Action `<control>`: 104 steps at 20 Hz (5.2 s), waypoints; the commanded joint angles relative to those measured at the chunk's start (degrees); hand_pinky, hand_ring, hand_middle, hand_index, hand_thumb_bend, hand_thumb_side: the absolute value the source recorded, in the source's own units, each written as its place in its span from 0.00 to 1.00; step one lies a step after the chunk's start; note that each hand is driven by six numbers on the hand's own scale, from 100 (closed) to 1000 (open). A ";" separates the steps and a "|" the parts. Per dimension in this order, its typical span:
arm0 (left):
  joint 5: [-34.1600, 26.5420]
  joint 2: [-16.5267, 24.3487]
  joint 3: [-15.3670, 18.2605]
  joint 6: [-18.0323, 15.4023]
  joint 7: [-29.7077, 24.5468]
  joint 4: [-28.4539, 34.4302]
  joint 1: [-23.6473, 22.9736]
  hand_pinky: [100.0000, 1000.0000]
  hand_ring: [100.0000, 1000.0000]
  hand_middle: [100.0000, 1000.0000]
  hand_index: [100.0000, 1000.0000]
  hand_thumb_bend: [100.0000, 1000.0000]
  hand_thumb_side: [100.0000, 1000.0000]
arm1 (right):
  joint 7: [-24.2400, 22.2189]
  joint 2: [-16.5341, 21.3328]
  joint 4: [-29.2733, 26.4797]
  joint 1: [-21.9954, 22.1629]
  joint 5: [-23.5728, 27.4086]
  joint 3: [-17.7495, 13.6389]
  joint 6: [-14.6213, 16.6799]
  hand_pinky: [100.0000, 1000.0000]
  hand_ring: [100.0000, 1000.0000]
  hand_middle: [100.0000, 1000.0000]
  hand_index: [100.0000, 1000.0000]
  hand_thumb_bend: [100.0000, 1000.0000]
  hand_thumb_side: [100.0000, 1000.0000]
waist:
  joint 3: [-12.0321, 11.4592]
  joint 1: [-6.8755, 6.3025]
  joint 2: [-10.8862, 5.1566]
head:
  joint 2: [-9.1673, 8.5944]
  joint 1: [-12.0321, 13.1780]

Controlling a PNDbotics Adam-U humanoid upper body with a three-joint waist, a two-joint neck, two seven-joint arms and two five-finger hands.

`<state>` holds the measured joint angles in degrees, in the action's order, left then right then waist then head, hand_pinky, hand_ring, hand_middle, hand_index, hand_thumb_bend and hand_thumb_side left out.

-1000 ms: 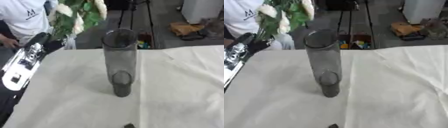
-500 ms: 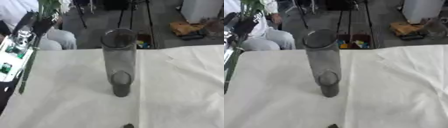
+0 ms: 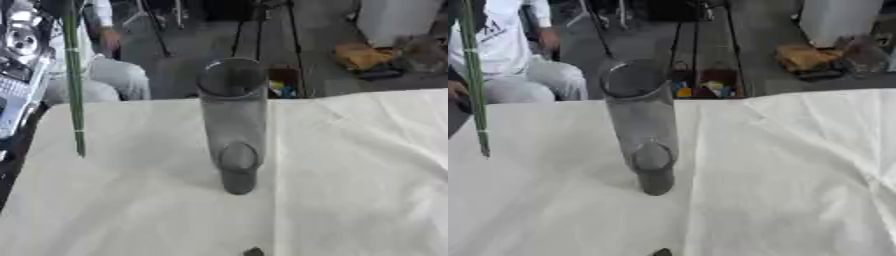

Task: Arrange flowers into the vase.

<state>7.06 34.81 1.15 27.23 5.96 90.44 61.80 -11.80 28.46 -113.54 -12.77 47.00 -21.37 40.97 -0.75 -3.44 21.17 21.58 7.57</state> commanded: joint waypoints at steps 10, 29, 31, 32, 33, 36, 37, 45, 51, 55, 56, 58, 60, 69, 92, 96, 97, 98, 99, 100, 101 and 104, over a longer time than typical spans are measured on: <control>-10.34 1.72 2.81 -3.60 10.40 1.36 8.99 0.00 0.00 0.00 0.00 0.02 1.00 | -0.98 0.38 -1.05 1.33 -0.01 0.20 -2.08 0.57 0.70 0.60 0.69 0.00 1.00 | 1.17 -0.73 -3.44 | 1.91 1.30; -26.16 -1.03 -0.34 -11.42 22.11 0.54 15.25 0.00 0.00 0.00 0.00 0.06 1.00 | -5.20 -2.67 -1.05 0.42 -0.49 2.62 -10.54 0.56 0.70 0.60 0.70 0.00 1.00 | 3.50 -1.65 -4.55 | 5.74 4.69; -27.75 -1.36 -0.67 -12.47 23.12 1.04 15.74 0.00 0.00 0.00 0.00 0.06 1.00 | -5.68 -2.74 -1.05 0.35 -0.37 2.64 -10.91 0.56 0.70 0.60 0.70 0.00 1.00 | 3.85 -1.77 -4.34 | 5.05 5.37; -28.55 -1.45 -0.90 -13.09 23.61 1.32 15.89 0.00 0.00 0.00 0.00 0.06 1.00 | -5.86 -2.75 -1.05 0.33 -0.32 2.62 -11.00 0.56 0.70 0.60 0.70 0.00 1.00 | 4.00 -1.83 -4.21 | 4.72 5.57; -29.34 -1.56 -1.20 -13.63 24.04 1.53 16.00 0.00 0.00 0.00 0.00 0.06 1.00 | -6.02 -2.76 -1.05 0.30 -0.29 2.61 -11.10 0.56 0.70 0.60 0.70 0.00 1.00 | 4.15 -1.90 -4.07 | 4.41 5.66; -31.72 -1.85 -2.18 -14.91 25.15 1.81 16.36 0.00 0.00 0.00 0.00 0.06 1.00 | -6.48 -2.75 -1.05 0.09 -0.24 2.75 -11.48 0.56 0.70 0.60 0.70 0.00 1.00 | 4.57 -2.18 -3.75 | 3.66 5.70; -32.52 -1.97 -2.45 -15.36 25.47 1.90 16.53 0.00 0.00 0.00 0.00 0.06 1.00 | -6.63 -2.74 -1.05 0.04 -0.23 2.81 -11.61 0.56 0.70 0.60 0.70 0.00 1.00 | 4.74 -2.29 -3.67 | 3.43 5.72; -38.47 -1.93 -3.89 -19.45 27.58 1.37 16.79 0.00 0.00 0.00 0.00 0.05 1.00 | -7.65 -2.64 -1.05 -0.58 -0.23 3.12 -12.62 0.56 0.70 0.59 0.70 0.00 1.00 | 6.34 -3.41 -2.87 | 1.59 5.89; -35.58 -1.39 -4.83 -21.15 26.81 1.40 15.52 0.00 0.00 0.00 0.00 0.04 0.97 | -8.04 -2.89 -1.05 -1.07 -0.58 3.06 -13.22 0.56 0.70 0.59 0.70 0.00 1.00 | 7.06 -3.93 -2.04 | 0.51 5.63; -33.37 -1.31 -5.48 -22.03 26.15 2.74 14.63 0.00 0.00 0.00 0.00 0.02 0.95 | -8.19 -3.01 -1.05 -1.38 -0.71 2.98 -13.30 0.56 0.70 0.59 0.70 0.00 1.00 | 7.41 -4.07 -1.52 | 0.05 5.52; -32.81 -1.13 -5.76 -22.07 25.85 3.21 14.30 0.00 0.00 0.00 0.00 0.02 0.94 | -8.25 -3.01 -1.05 -1.44 -0.73 2.97 -13.28 0.56 0.70 0.59 0.70 0.00 1.00 | 7.45 -4.07 -1.38 | -0.04 5.45; -32.08 -0.90 -5.94 -21.95 25.57 3.69 13.89 0.00 0.00 0.00 0.00 0.02 0.94 | -8.34 -3.01 -1.05 -1.47 -0.75 2.97 -13.24 0.56 0.70 0.59 0.70 0.00 1.00 | 7.46 -4.05 -1.23 | -0.11 5.41; -31.78 -0.90 -5.82 -22.02 25.70 3.77 13.77 0.00 0.00 0.00 0.00 0.03 0.94 | -8.39 -3.06 -1.05 -1.53 -0.76 2.98 -13.29 0.56 0.70 0.59 0.70 0.00 1.00 | 7.46 -4.10 -1.12 | -0.17 5.48; -31.69 -0.78 -5.72 -23.72 26.39 6.26 12.81 0.00 0.00 0.00 0.00 0.03 0.93 | -8.58 -3.35 -1.05 -1.88 -0.97 2.91 -13.34 0.56 0.70 0.59 0.70 0.00 1.00 | 7.78 -4.10 -0.23 | -0.94 5.63; -27.22 0.26 -6.90 -24.63 25.58 8.65 10.88 0.00 0.00 0.00 0.00 0.00 0.89 | -8.80 -3.82 -1.05 -2.23 -1.43 2.72 -13.52 0.56 0.70 0.59 0.71 0.00 1.00 | 8.40 -4.25 0.98 | -2.41 5.67; -27.26 -0.03 -7.00 -25.32 25.66 8.54 10.60 0.00 0.00 0.00 0.00 0.00 0.89 | -8.86 -3.94 -1.05 -2.39 -1.48 2.69 -13.60 0.56 0.70 0.59 0.71 0.00 1.00 | 8.65 -4.31 1.25 | -2.72 5.79; -27.07 -0.04 -7.03 -25.59 25.68 8.59 10.50 0.00 0.00 0.00 0.00 0.00 0.89 | -8.90 -3.96 -1.05 -2.45 -1.49 2.70 -13.60 0.56 0.70 0.59 0.71 0.00 1.00 | 8.75 -4.33 1.33 | -2.77 5.82; -26.76 0.02 -7.08 -25.89 25.66 8.65 10.39 0.00 0.00 0.00 0.00 0.00 0.88 | -8.93 -3.98 -1.05 -2.51 -1.49 2.70 -13.58 0.56 0.70 0.59 0.71 0.00 1.00 | 8.82 -4.33 1.39 | -2.82 5.82; -26.37 0.13 -7.17 -26.20 25.61 8.71 10.26 0.00 0.00 0.00 0.00 0.00 0.88 | -8.95 -3.98 -1.05 -2.55 -1.46 2.70 -13.55 0.56 0.70 0.59 0.71 0.00 1.00 | 8.87 -4.32 1.45 | -2.87 5.82; -26.03 0.22 -7.29 -26.46 25.53 8.75 10.13 0.00 0.00 0.00 0.00 0.00 0.87 | -8.98 -3.98 -1.05 -2.58 -1.44 2.70 -13.51 0.56 0.70 0.59 0.71 0.00 1.00 | 8.91 -4.32 1.50 | -2.94 5.83; -25.70 0.32 -7.45 -26.72 25.38 8.79 10.00 0.00 0.00 0.00 0.00 0.00 0.87 | -9.01 -3.98 -1.05 -2.61 -1.42 2.69 -13.49 0.56 0.70 0.59 0.71 0.00 1.00 | 8.94 -4.34 1.56 | -3.03 5.82; -24.89 0.55 -7.80 -27.33 24.96 8.86 9.69 0.00 0.00 0.00 0.00 0.00 0.86 | -9.05 -4.03 -1.05 -2.64 -1.47 2.65 -13.59 0.56 0.70 0.59 0.71 0.00 1.00 | 8.97 -4.40 1.70 | -3.21 5.79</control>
<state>-18.40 33.34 -6.87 0.36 31.04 98.49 70.66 -20.68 23.86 -113.54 -14.95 45.70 -18.31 27.38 8.16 -8.19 24.00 19.07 13.21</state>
